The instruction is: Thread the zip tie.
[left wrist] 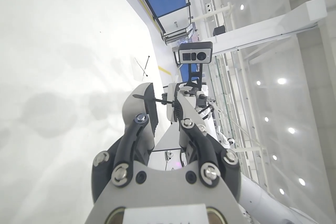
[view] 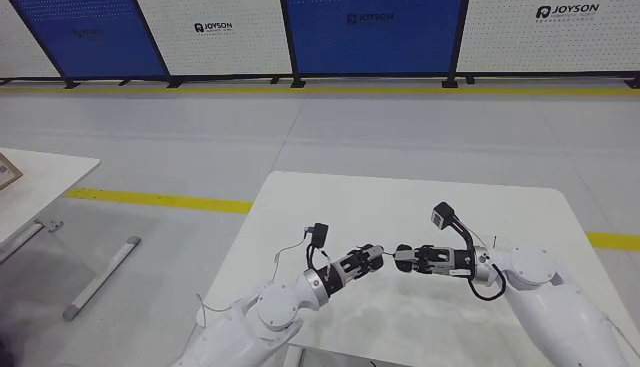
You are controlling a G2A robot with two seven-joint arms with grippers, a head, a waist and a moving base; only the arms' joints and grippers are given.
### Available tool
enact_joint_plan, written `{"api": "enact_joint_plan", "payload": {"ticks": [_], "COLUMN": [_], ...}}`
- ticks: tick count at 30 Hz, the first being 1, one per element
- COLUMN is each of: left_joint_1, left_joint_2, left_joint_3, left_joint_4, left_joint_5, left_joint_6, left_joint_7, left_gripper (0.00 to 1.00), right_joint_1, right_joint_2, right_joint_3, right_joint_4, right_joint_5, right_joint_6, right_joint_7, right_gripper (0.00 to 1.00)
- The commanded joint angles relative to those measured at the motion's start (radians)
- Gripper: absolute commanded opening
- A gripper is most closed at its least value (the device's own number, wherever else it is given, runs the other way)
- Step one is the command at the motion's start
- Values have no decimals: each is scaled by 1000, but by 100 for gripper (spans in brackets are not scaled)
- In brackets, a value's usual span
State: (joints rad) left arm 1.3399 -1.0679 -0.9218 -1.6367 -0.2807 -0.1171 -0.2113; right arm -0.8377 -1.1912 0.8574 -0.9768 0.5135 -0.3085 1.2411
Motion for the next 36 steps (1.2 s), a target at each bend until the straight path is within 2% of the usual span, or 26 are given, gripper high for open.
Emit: {"api": "enact_joint_plan", "payload": {"ticks": [1,5,6,8,14,16,20,22,23,31,32,34,36], "left_joint_1": [0,1,1,2,5,6,6,5,5,11,13,16,20], "left_joint_2": [-2,-4,-5,-6,-10,-11,-13,-15,-15,-18,-18,-18,-18], "left_joint_3": [0,-3,-5,-8,-13,-16,-20,-21,-22,-26,-28,-32,-37], "left_joint_4": [0,-5,-6,-8,-9,-9,-7,-6,-5,-15,-17,-21,-24], "left_joint_5": [1,3,2,-3,2,2,0,0,1,15,15,18,20], "left_joint_6": [1,8,10,14,19,21,27,30,31,28,28,28,27], "left_joint_7": [-1,-2,-2,2,4,5,3,2,1,-12,-14,-20,-24], "left_gripper": [20,18,22,23,9,8,0,3,0,0,1,48,52], "right_joint_1": [0,0,0,0,0,0,0,0,0,0,0,0,0], "right_joint_2": [0,0,0,0,0,0,0,0,0,0,0,0,0], "right_joint_3": [0,0,0,0,0,0,0,0,0,0,0,0,0], "right_joint_4": [0,0,0,0,0,0,0,0,0,0,0,0,0], "right_joint_5": [0,0,0,0,0,0,0,0,0,0,0,0,0], "right_joint_6": [0,0,0,0,0,0,0,0,0,0,0,0,0], "right_joint_7": [0,0,0,0,0,0,0,0,0,0,0,0,0], "right_gripper": [0,0,0,0,0,0,0,0,0,0,0,0,0]}}
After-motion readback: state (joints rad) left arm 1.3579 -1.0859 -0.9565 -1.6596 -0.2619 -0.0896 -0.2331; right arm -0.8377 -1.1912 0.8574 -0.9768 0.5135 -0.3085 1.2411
